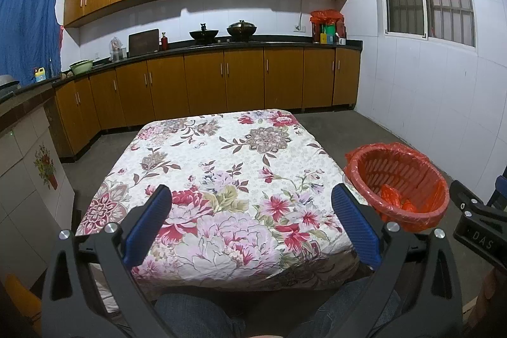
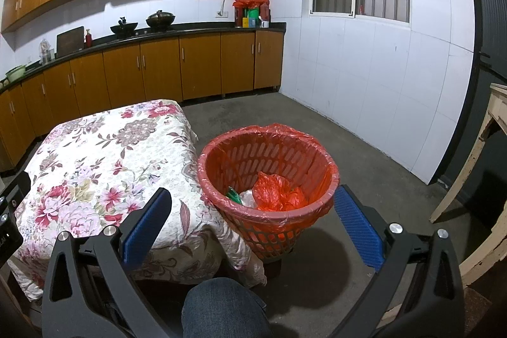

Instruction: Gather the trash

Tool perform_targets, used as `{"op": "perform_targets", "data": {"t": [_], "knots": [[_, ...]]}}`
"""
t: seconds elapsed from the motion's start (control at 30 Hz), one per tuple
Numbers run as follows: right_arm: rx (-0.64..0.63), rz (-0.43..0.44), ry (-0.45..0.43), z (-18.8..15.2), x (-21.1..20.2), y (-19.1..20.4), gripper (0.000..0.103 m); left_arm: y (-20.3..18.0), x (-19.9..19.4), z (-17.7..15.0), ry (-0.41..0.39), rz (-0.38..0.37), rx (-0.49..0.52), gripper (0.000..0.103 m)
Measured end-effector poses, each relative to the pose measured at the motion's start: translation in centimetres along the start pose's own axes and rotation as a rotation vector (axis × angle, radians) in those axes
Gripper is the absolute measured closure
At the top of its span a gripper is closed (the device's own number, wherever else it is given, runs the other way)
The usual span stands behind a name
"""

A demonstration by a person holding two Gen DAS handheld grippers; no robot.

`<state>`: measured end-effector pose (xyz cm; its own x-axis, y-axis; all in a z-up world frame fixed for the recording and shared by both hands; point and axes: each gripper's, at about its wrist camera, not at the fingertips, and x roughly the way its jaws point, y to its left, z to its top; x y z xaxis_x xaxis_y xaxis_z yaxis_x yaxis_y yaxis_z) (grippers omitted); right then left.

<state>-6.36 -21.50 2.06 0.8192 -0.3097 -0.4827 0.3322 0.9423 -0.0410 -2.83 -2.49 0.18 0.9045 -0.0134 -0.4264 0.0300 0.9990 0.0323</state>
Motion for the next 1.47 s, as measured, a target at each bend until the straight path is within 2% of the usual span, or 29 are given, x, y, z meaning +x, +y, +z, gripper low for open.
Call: {"op": "perform_targets", "data": {"t": [1.47], "knots": [[0.0,0.005,0.01,0.0,-0.1,-0.2,0.002,0.4,0.2,-0.9,0.022,-0.005,0.0,0.004]]}}
